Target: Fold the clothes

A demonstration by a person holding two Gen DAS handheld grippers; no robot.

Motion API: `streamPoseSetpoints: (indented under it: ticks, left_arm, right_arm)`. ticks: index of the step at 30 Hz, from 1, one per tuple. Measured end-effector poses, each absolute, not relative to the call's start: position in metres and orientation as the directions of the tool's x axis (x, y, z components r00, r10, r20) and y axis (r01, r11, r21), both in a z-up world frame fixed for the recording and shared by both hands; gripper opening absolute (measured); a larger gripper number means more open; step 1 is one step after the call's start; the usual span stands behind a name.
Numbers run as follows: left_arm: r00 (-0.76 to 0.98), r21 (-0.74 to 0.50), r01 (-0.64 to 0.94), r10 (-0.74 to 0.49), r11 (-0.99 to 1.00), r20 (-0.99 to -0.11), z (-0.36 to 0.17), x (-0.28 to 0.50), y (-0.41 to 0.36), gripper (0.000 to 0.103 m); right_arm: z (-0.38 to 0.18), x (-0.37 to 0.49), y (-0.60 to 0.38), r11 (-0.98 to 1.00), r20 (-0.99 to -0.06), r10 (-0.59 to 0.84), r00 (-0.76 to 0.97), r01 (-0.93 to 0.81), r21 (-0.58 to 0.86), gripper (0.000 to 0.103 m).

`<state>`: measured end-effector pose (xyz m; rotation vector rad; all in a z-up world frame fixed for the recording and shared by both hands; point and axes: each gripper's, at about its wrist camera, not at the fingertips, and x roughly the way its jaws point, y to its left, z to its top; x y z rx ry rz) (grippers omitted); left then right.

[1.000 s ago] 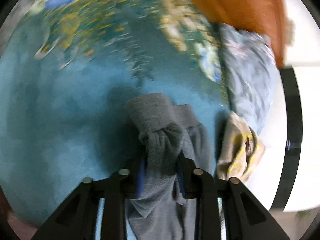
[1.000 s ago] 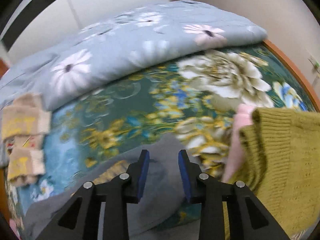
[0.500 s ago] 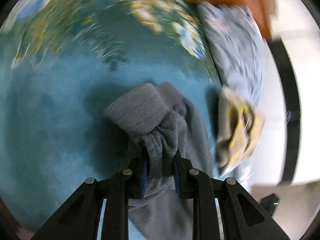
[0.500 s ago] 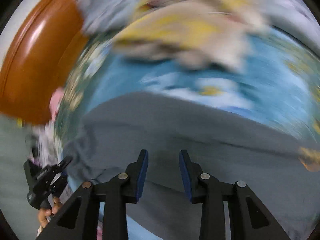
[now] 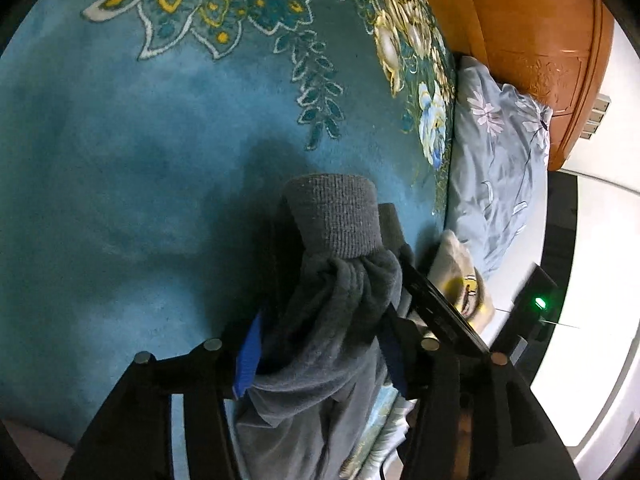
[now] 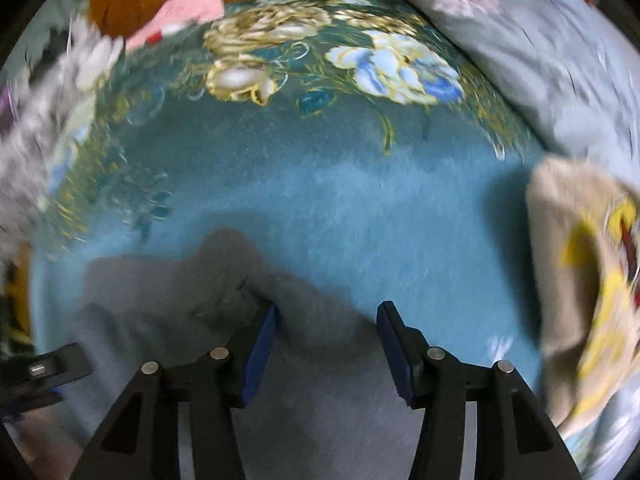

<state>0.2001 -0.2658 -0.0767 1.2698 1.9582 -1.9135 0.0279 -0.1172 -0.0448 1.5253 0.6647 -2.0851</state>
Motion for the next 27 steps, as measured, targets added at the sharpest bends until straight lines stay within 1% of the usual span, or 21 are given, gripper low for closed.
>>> streamPoseSetpoints:
  ticks: [1, 2, 3, 4, 6, 8, 10, 11, 13, 15, 16, 18, 20, 23, 27]
  left_arm:
    - [-0.643, -0.771, 0.618, 0.467, -0.152, -0.607, -0.077, 0.202, -0.268, 0.056]
    - [-0.645, -0.774, 0.615, 0.467, -0.152, -0.604, -0.077, 0.202, -0.269, 0.057]
    - [-0.648, -0.778, 0.610, 0.471, -0.150, -0.599, -0.077, 0.202, -0.270, 0.058]
    - [-0.651, -0.782, 0.605, 0.475, -0.147, -0.593, -0.077, 0.202, -0.270, 0.059]
    - [-0.658, -0.792, 0.595, 0.484, -0.135, -0.577, -0.077, 0.202, -0.270, 0.060]
    - [-0.677, -0.809, 0.579, 0.493, -0.101, -0.546, -0.079, 0.203, -0.271, 0.062]
    - [-0.709, -0.827, 0.561, 0.493, -0.040, -0.505, -0.083, 0.206, -0.275, 0.063]
    - [-0.717, -0.825, 0.564, 0.485, -0.016, -0.500, -0.085, 0.209, -0.278, 0.064]
    - [-0.724, -0.812, 0.584, 0.468, 0.022, -0.507, -0.090, 0.213, -0.281, 0.064]
    - [-0.698, -0.782, 0.624, 0.462, 0.018, -0.547, -0.094, 0.214, -0.282, 0.064]
    - [-0.685, -0.769, 0.639, 0.464, 0.013, -0.561, -0.095, 0.214, -0.282, 0.064]
    - [-0.661, -0.752, 0.659, 0.473, -0.004, -0.582, -0.098, 0.211, -0.279, 0.064]
    - [-0.638, -0.739, 0.673, 0.482, -0.032, -0.601, -0.097, 0.208, -0.276, 0.064]
    - [-0.612, -0.725, 0.685, 0.479, -0.075, -0.629, -0.095, 0.206, -0.275, 0.064]
    - [-0.591, -0.705, 0.699, 0.457, -0.123, -0.665, -0.095, 0.205, -0.275, 0.063]
  right_arm:
    - [-0.049, 0.026, -0.119, -0.763, -0.961, -0.070, -0.268, 0.635, -0.121, 0.052]
    - [-0.053, 0.024, -0.118, -0.764, -0.967, -0.073, -0.243, 0.637, -0.102, 0.045]
    - [-0.055, 0.023, -0.118, -0.767, -0.971, -0.076, -0.225, 0.635, -0.087, 0.017]
    - [-0.051, 0.022, -0.115, -0.775, -0.968, -0.078, -0.237, 0.625, -0.091, 0.010]
    - [-0.044, 0.021, -0.111, -0.790, -0.962, -0.080, -0.260, 0.605, -0.098, 0.008]
    - [-0.035, 0.020, -0.106, -0.804, -0.954, -0.084, -0.289, 0.585, -0.106, 0.007]
    - [-0.015, 0.025, -0.102, -0.814, -0.928, -0.094, -0.361, 0.565, -0.138, 0.007]
    - [-0.004, 0.033, -0.101, -0.807, -0.905, -0.093, -0.415, 0.564, -0.176, 0.007]
    - [0.013, 0.058, -0.098, -0.799, -0.857, -0.099, -0.505, 0.553, -0.234, 0.007]
    - [0.017, 0.091, -0.094, -0.797, -0.835, -0.114, -0.538, 0.552, -0.247, 0.007]
    - [0.014, 0.109, -0.093, -0.791, -0.837, -0.127, -0.533, 0.563, -0.239, 0.007]
    - [-0.004, 0.150, -0.096, -0.739, -0.865, -0.163, -0.474, 0.640, -0.211, 0.007]
    - [-0.026, 0.186, -0.102, -0.670, -0.885, -0.160, -0.437, 0.706, -0.228, 0.011]
    - [-0.042, 0.207, -0.100, -0.649, -0.897, -0.162, -0.411, 0.729, -0.216, 0.014]
    - [-0.031, 0.193, -0.080, -0.704, -0.924, -0.268, -0.274, 0.710, -0.007, 0.031]
